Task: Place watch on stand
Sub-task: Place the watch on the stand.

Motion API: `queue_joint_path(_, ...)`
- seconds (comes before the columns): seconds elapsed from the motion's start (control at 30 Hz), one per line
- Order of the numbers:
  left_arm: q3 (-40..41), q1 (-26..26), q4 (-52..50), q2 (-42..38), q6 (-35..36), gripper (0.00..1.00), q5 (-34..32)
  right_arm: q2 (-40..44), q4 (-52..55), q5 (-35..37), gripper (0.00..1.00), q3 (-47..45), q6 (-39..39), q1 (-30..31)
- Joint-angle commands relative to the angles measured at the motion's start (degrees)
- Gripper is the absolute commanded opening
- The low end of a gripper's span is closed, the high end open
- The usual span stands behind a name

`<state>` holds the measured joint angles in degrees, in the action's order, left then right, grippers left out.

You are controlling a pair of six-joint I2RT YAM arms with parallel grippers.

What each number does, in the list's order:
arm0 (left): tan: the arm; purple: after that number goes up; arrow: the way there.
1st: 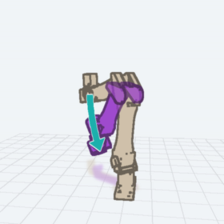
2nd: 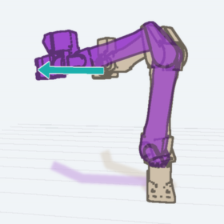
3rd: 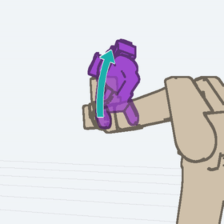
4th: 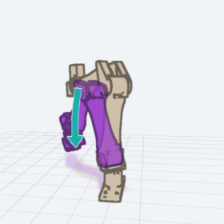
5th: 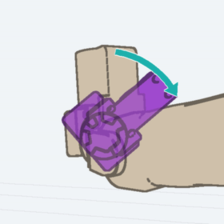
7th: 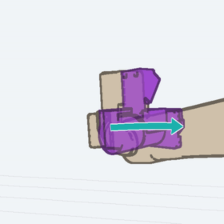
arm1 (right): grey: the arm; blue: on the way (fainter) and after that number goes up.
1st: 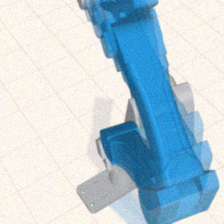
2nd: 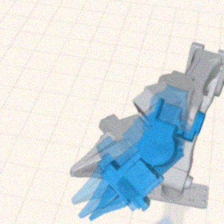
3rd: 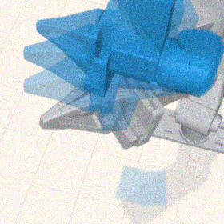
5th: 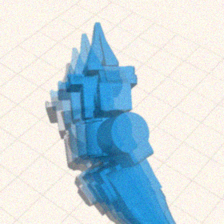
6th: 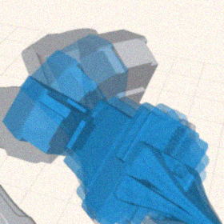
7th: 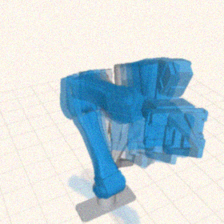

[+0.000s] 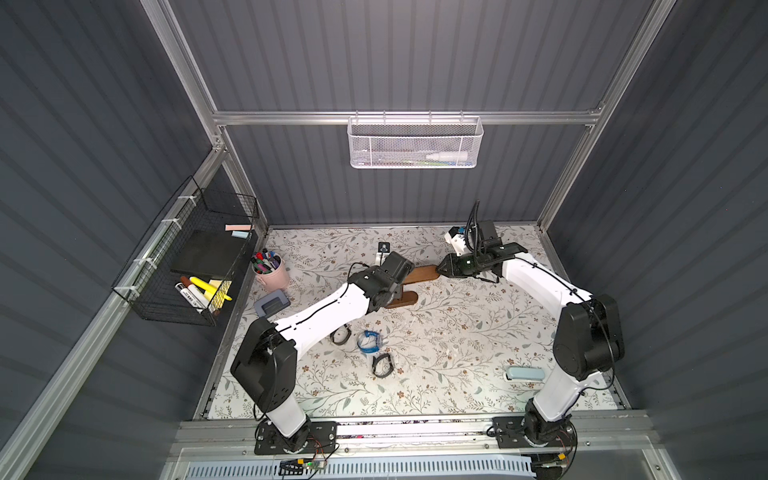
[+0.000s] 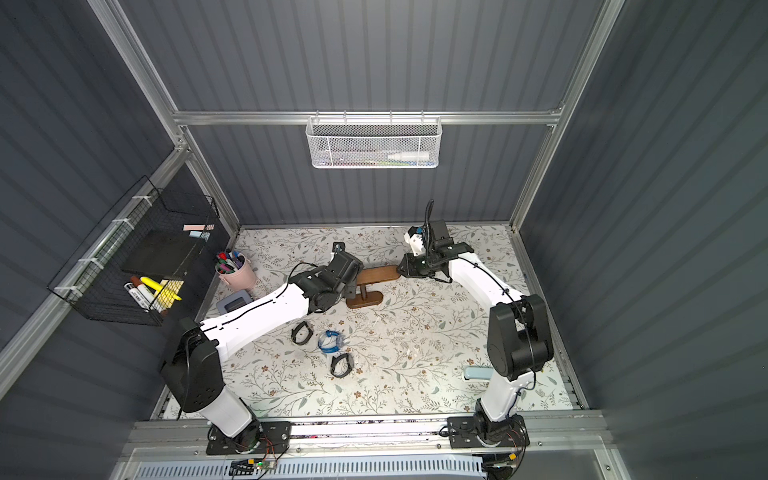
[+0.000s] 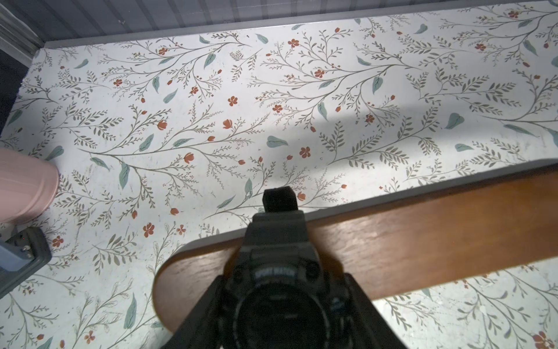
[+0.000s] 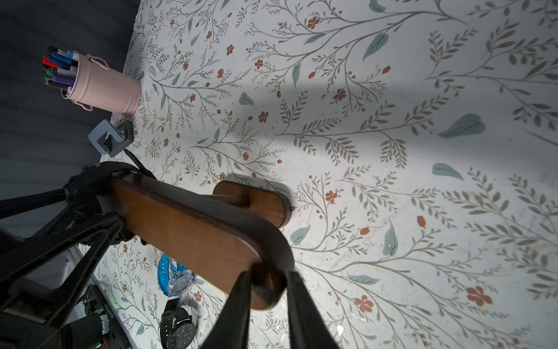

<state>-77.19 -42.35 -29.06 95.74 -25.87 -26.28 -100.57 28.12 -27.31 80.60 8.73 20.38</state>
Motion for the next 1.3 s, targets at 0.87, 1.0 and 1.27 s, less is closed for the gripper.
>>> queue_joint_path(0.87, -5.9, -2.4, -0.6, 4.1, -3.2, 0.53, -2.0, -0.8, 0.6, -1.1, 0.24, 1.1, -1.2, 0.1)
queue_joint_path(1.0, -6.1, -2.5, -0.5, 4.4, -2.8, 0.57, -2.3, -0.8, 0.5, -0.9, 0.24, 1.1, -1.1, 0.1)
queue_joint_path(1.27, -7.6, -2.5, -0.8, 4.7, -2.2, 0.6, -3.6, -0.6, 0.5, -0.9, 0.23, 0.9, -1.0, 0.1)
